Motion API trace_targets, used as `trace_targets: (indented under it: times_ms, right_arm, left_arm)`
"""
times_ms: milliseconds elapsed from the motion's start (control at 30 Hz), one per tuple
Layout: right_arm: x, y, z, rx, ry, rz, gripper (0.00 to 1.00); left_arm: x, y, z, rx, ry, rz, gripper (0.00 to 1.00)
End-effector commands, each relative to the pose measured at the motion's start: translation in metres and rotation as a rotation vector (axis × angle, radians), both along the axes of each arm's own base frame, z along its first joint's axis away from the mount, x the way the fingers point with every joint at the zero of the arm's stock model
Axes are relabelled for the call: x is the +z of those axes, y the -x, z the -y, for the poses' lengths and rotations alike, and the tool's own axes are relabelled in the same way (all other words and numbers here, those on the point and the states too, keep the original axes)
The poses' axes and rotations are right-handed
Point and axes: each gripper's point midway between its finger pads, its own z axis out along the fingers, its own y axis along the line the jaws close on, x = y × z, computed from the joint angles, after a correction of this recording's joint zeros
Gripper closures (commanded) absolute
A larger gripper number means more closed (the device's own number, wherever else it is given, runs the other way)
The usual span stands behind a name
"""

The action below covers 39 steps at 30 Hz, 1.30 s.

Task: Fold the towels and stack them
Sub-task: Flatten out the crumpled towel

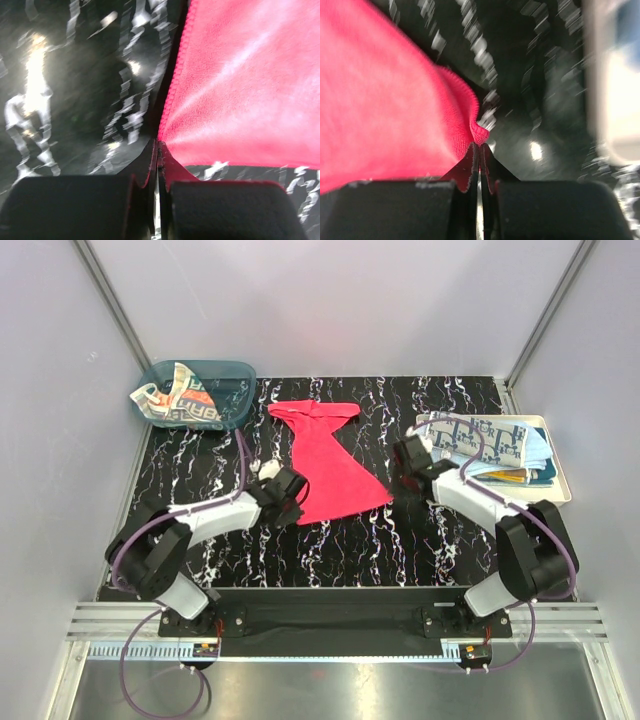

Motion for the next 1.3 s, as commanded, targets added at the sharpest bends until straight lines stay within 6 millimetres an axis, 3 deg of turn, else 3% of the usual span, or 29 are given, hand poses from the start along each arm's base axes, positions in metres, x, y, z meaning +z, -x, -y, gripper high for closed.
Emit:
trace_targets:
  times_ms: [0, 133, 267, 367, 433, 533, 967, 1267]
  right_arm:
    - [0.000, 0.024, -0.042, 0.059, -0.117, 0.008, 1.00]
    - [-0.022, 0.049, -0.048, 0.055, -0.145, -0.028, 1.00]
    - [-0.019, 0.050, -0.047, 0.051, -0.136, -0.002, 1.00]
    - [-0.021, 0.048, -0.048, 0.061, -0.118, -0.008, 0.92]
    - [-0.023, 0.049, -0.046, 0.055, -0.116, -0.006, 0.79]
    - [-0.028, 0.051, -0.041, 0.042, -0.102, -0.007, 0.68]
    - [-0.036, 0.061, -0.037, 0.035, -0.110, -0.022, 0.52]
    - [-0.043, 0.066, -0.038, 0.037, -0.119, -0.039, 0.53]
  left_arm:
    - [-0.007, 0.018, -0.016, -0.018, -0.020, -0.015, 1.00]
    - [-0.010, 0.033, -0.029, -0.015, -0.027, -0.016, 1.00]
    - [-0.007, 0.035, -0.037, -0.025, -0.041, 0.002, 1.00]
    - [-0.003, 0.033, -0.034, -0.048, -0.039, 0.016, 1.00]
    - [-0.002, 0.033, -0.035, -0.059, -0.046, 0.013, 1.00]
    - [-0.002, 0.036, -0.038, -0.062, -0.058, 0.010, 1.00]
    - [-0.009, 0.053, -0.051, -0.065, -0.072, -0.022, 1.00]
    - [-0.015, 0.059, -0.055, -0.063, -0.059, -0.039, 1.00]
